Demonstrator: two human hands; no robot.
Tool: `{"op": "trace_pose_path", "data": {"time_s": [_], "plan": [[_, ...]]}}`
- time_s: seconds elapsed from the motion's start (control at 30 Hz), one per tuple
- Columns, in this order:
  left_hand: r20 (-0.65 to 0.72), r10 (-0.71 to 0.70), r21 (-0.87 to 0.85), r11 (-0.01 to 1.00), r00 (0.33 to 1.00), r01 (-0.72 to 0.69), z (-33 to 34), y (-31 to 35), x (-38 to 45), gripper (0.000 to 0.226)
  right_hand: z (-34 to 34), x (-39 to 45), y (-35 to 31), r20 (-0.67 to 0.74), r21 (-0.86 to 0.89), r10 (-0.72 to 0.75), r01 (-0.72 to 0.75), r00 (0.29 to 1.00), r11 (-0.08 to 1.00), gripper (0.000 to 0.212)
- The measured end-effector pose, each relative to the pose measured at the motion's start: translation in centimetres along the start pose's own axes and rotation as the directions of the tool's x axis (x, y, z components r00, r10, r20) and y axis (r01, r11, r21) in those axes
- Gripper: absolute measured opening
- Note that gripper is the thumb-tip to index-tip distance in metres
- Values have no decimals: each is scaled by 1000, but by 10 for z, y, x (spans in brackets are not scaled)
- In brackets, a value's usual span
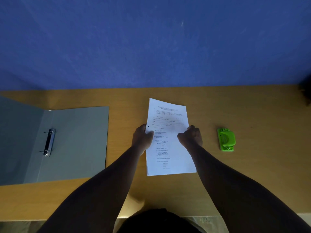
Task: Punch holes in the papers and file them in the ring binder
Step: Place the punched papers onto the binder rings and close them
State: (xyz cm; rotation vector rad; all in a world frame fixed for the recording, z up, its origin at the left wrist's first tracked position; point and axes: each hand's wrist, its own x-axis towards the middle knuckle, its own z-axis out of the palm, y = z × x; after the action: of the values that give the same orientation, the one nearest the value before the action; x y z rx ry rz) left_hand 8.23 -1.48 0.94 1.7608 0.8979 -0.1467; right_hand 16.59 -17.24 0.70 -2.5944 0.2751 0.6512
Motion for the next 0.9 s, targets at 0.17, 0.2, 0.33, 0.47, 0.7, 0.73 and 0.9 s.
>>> {"op": "trace_pose_path", "data": {"time_s": [0.17,0.2,0.33,0.47,0.7,0.73,0.9], "plan": [[21,-19,-45,999,1000,20,-4,3,3,26,-2,7,3,-6,59,-18,18,1000,998,57],[22,-24,-61,998,999,26,-6,4,4,26,-3,8,3,-8,74,-24,25,1000,997,60],[19,-56,-121,991,998,58,-19,4,4,27,-2,9,3,-33,152,-32,36,999,988,68],[-6,-75,-149,986,997,74,-37,2,0,29,-4,8,-4,89,306,-25,-4,996,952,62],[-57,-113,-181,978,992,101,-80,-19,-1,28,9,-9,-29,267,493,-116,-32,957,869,32],[-66,-120,-180,978,991,106,-88,-22,0,27,12,-12,-34,279,497,-125,-32,952,867,29],[-83,-97,-166,983,992,82,-130,-40,-3,28,38,-34,-60,290,540,-166,-18,943,842,19]]}}
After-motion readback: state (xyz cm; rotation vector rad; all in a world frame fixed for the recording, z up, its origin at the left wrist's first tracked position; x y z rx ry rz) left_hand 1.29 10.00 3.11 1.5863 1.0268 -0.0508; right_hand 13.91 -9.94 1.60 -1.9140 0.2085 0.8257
